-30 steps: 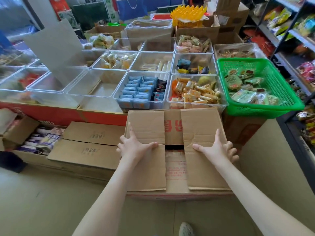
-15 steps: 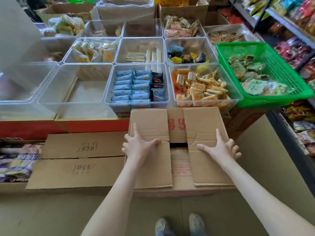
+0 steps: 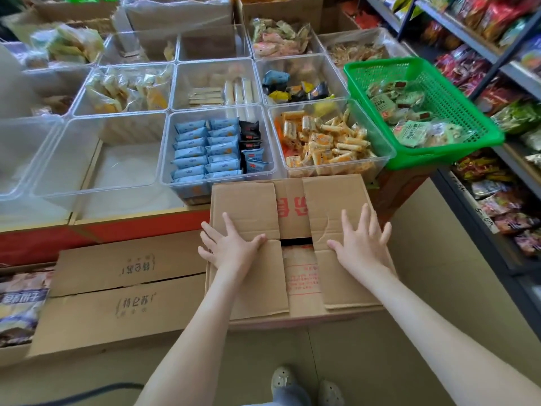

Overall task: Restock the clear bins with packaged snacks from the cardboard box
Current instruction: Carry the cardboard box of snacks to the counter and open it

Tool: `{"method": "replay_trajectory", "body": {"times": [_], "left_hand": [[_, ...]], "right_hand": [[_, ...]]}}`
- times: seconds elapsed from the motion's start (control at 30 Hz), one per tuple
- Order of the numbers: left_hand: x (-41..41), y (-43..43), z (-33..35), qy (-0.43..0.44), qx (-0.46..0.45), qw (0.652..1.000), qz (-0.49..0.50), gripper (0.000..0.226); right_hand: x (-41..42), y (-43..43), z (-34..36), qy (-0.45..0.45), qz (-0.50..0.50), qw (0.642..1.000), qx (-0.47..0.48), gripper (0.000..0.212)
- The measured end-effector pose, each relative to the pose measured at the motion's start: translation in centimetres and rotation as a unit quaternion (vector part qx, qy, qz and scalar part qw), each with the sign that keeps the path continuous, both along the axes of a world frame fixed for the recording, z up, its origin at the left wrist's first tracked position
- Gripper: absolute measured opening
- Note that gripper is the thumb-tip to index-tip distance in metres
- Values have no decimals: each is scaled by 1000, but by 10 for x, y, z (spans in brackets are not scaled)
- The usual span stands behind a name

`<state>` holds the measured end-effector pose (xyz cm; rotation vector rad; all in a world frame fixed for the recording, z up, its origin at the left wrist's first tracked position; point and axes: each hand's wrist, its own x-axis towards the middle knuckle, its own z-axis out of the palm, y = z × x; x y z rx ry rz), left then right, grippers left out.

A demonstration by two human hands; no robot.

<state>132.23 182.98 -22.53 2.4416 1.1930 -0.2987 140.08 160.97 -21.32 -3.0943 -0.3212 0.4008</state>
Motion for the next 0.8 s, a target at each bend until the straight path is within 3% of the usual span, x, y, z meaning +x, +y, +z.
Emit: {"method": "replay_trajectory", "body": {"times": [0.13,0.23,0.37,0.57,0.7,0.8], "left_hand": [[-1,-32,12,-53,64,989,-126,59],[-7,-61,23,-81,62,986,-135,52],[-14,-83,29,-52,58,987,-143,70],[-27,-90,22,-72,29,991,-111,58],[-27,-96,18,-55,29,991,-117,59],[-27,-99,14,-51,41,990,-123,62]], "right_hand": [[-50,34,5,-44,234,963,123,45],[-77,37,10,-34,290,951,106,38],[-72,27,35,-54,237,967,78,41],[-43,-23,82,-118,103,987,44,62],[-14,-84,54,-79,25,996,13,66],[-9,-125,16,60,-34,997,38,66]]}}
